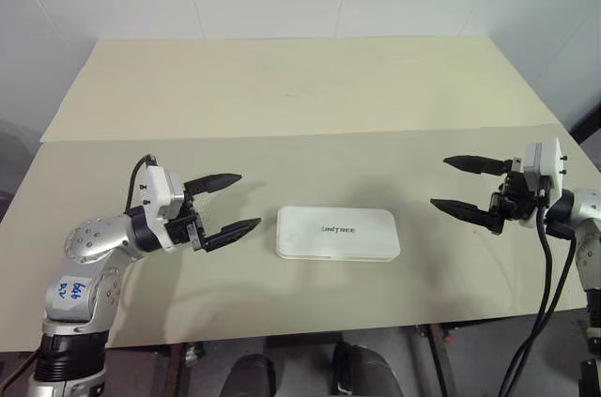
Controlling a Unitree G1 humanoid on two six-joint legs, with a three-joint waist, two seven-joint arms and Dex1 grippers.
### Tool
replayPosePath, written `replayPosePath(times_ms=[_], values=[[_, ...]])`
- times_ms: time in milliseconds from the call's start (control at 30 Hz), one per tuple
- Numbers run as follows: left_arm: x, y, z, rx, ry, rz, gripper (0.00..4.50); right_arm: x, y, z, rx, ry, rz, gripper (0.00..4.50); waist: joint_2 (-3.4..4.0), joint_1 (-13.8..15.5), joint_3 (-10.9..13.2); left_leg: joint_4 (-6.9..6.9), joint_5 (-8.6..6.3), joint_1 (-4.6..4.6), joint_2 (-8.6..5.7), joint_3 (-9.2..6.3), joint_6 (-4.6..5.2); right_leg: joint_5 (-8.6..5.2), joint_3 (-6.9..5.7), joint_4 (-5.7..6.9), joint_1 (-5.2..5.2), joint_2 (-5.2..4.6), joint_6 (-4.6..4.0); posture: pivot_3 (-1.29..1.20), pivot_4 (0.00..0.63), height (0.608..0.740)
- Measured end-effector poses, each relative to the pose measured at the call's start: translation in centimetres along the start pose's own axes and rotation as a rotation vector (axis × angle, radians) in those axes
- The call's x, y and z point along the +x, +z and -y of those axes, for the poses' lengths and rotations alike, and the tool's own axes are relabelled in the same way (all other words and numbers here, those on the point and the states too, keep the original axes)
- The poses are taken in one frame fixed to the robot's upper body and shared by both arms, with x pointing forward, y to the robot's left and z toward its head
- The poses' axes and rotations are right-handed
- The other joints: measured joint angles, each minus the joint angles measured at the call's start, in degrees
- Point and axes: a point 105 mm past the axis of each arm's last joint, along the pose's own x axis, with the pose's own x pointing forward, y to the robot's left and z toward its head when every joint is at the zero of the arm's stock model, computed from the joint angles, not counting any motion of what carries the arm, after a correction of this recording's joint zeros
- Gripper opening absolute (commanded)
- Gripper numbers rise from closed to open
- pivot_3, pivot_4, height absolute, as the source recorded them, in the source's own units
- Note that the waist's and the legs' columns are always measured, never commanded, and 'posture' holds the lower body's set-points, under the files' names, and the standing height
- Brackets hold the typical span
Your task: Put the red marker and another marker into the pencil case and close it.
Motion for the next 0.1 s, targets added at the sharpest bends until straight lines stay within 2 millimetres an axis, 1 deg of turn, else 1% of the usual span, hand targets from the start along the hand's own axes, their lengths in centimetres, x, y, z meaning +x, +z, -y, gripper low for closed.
replayPosePath(times_ms=[100], values=[[-0.45, -0.21, -0.22, 0.004, 0.027, -0.022, 4.48, 0.44, 0.06, -0.42, -0.003, 0.029, 0.011, 4.50, 0.00, -0.01, 0.00, 0.01, 0.00, 0.00, 0.01, 0.00, 0.00, 0.00, 0.02, -0.01, 0.00, 0.00, 0.00, 0.00, 0.150, 0.740]])
